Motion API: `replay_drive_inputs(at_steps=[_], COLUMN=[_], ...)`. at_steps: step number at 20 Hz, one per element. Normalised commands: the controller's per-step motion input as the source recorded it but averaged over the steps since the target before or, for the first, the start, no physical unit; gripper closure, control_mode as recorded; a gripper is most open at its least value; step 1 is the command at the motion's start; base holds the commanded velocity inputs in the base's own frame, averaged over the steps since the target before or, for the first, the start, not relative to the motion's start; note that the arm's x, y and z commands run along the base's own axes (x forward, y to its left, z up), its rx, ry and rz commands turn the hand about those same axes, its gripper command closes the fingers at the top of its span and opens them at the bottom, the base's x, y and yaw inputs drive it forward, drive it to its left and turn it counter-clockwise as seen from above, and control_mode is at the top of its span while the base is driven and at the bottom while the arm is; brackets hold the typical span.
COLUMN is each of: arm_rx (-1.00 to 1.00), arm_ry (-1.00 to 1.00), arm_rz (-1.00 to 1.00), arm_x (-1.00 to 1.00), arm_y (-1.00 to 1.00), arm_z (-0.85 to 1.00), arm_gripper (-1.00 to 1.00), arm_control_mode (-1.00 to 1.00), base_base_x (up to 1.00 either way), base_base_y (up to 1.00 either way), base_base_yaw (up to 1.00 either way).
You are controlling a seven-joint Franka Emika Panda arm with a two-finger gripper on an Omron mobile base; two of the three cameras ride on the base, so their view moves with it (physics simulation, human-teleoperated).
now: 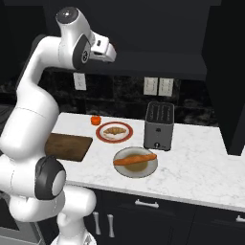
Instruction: From the different types of pastries on the counter, select a croissant and place it on the cutting board. Then retrieve a jar of jam from the cabinet and place it alongside the croissant on the cutting board.
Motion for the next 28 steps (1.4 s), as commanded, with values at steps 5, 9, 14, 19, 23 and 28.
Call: replay_drive_inputs(at_steps=[5,9,14,19,23,28], arm_rx=[0.00,0.00,0.00,0.00,0.00,0.00], arm_ry=[0.00,0.00,0.00,0.01,0.06,0.07], arm_rz=[0.00,0.00,0.00,0.00,0.00,0.00], arm_x=[0.34,0.30,0.32,0.43,0.51,0.54], arm_y=[0.00,0.00,0.00,0.00,0.00,0.00], arm_z=[-0.02,-0.24,-0.31,-0.06,0.00,0.00], arm_gripper=[-1.00,-1.00,-1.00,-1.00,-1.00,-1.00], arm_control_mode=[-1.00,-1.00,-1.00,-1.00,-1.00,-1.00], base_base_x=[0.00,0.00,0.00,0.00,0.00,0.00], base_base_y=[0.00,0.00,0.00,0.00,0.00,0.00], base_base_yaw=[0.00,0.00,0.00,0.00,0.00,0.00])
